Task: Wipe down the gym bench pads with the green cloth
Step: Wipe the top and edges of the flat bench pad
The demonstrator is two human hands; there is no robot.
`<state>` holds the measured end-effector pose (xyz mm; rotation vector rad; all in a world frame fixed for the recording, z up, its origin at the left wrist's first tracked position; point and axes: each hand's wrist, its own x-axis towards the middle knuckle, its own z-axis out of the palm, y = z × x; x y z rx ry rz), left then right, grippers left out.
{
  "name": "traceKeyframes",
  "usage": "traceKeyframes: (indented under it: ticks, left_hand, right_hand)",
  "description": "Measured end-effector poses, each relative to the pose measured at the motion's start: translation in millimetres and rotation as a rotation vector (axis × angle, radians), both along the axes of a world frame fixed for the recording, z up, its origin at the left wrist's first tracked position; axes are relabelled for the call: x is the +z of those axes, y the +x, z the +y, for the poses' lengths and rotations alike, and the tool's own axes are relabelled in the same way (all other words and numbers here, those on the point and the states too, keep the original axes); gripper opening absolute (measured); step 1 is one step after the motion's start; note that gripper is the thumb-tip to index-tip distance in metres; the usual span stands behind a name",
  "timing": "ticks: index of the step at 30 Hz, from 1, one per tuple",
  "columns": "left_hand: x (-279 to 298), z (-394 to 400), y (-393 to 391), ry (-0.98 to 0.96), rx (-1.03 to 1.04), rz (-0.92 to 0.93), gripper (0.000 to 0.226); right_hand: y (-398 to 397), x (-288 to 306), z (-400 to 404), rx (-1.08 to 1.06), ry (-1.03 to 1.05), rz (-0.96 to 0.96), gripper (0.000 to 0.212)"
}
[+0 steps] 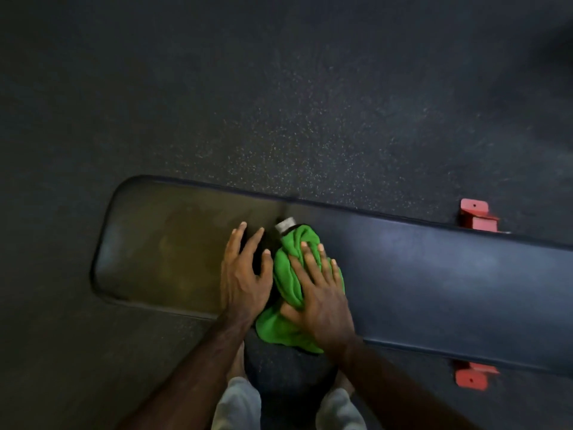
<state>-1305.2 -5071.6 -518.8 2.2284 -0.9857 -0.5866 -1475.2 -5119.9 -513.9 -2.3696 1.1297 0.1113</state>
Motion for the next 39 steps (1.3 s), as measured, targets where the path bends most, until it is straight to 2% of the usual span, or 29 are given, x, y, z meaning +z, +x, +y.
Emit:
traceKeyframes:
  ticks: [2,4,6,8,10,13,18,20,24,27,30,35,39]
  left_hand:
    - [2.4,1.4,-3.2,0.008,0.016,0.022,0.047]
    - [7.3,1.8,-8.4,0.007,0.013,0.057,0.043]
    - [22.5,1.6,-10.0,-0.002,0.067,0.141,0.044]
    - [49.7,-0.1,0.0,-0.070,0.222,0.309,0.043]
    - [81.3,-4.2,17.5,-0.111,0.357,0.438,0.042]
    - [156.1,1.7,59.3,-0.116,0.442,0.606,0.044]
    - [277.5,21.8,110.7,-0.089,0.400,0.816,0.047]
    - [313.0,29.4,127.1,-0.112,0.391,0.794,0.050]
    - [396.5,67.0,163.6,-0.282,0.451,0.696,0.028]
    - [430.8,92.1,180.7,-0.341,0.524,0.676,0.026]
    - [460.7,122.3,193.9,-0.397,0.590,0.665,0.021]
    - [491.1,158.5,200.9,-0.475,0.614,0.773,0.023]
    - [509.4,170.5,207.2,-0.555,0.666,0.922,0.028]
  right_hand:
    - [3.5,4.1,-4.1,0.022,0.048,-0.016,0.090]
    - [20.2,13.4,-1.3,-0.176,0.153,-0.063,0.077]
    - [46.5,31.9,4.9,-0.358,0.327,-0.215,0.060]
    - [72.6,61.5,4.2,-0.425,0.421,-0.357,0.049]
    - [92.4,96.5,-3.8,-0.426,0.464,-0.340,0.051]
    - [125.3,172.6,-8.8,-0.371,0.506,-0.339,0.055]
    - [167.5,283.1,2.3,-0.292,0.492,-0.390,0.064]
    - [184.2,318.2,7.5,-0.258,0.511,-0.428,0.063]
    - [225.8,401.6,34.2,-0.226,0.587,-0.565,0.047]
    - [243.9,433.8,49.1,-0.267,0.625,-0.670,0.038]
    - [259.0,455.0,72.9,-0.365,0.657,-0.738,0.039]
    - [269.8,478.9,104.8,-0.436,0.672,-0.733,0.028]
    - [276.7,484.9,115.6,-0.340,0.654,-0.647,0.021]
